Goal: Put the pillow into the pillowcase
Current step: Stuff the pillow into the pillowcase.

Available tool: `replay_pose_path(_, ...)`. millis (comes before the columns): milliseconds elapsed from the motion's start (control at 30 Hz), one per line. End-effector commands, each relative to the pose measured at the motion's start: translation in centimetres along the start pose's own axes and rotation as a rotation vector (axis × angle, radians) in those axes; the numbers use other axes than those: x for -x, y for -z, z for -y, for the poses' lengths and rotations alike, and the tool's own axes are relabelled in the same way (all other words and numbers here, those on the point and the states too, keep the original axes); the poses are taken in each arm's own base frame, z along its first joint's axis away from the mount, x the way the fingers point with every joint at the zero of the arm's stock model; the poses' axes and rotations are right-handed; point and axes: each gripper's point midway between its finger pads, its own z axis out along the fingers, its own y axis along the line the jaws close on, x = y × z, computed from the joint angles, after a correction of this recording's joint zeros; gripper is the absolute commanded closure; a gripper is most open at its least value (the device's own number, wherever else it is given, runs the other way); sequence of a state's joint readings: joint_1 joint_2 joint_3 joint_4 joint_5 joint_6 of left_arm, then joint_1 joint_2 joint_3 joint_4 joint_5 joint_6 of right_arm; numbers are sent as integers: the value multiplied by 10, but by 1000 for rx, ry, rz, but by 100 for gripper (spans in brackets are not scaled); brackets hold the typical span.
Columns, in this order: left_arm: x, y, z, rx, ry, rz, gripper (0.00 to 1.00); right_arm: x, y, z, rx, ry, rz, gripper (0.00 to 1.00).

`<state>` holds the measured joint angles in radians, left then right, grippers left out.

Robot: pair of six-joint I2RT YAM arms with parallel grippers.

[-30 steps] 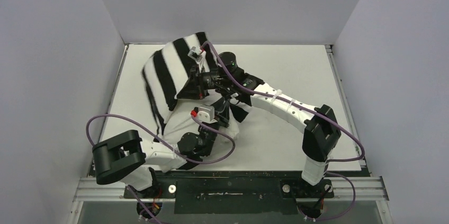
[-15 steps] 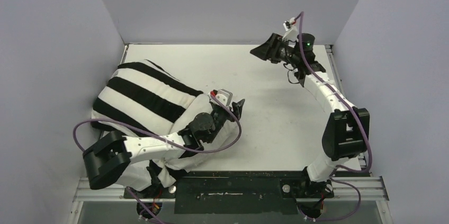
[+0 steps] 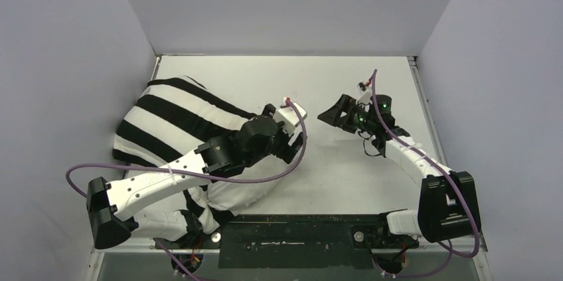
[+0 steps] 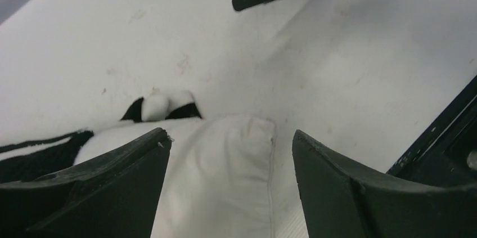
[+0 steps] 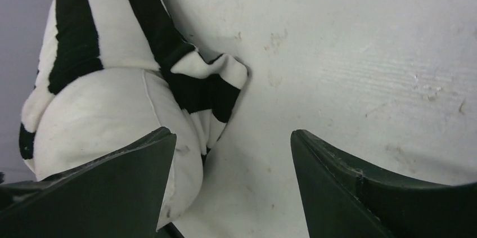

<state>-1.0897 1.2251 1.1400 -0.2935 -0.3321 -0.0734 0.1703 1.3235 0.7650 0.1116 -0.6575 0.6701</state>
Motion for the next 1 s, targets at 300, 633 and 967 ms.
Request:
replay_pose_path(300,-175,-39,-25,122,-349,-588,28,-6,5,10,1,-9,67,23)
replay_pose_path(633,-58,-48,-90,140,8,-129,100,-33,-19,-11,71,-83,89,40)
replay_pose_path(967,2,-23,-137,73,168,68,100,-57,-85,-68,242,-33,51,50)
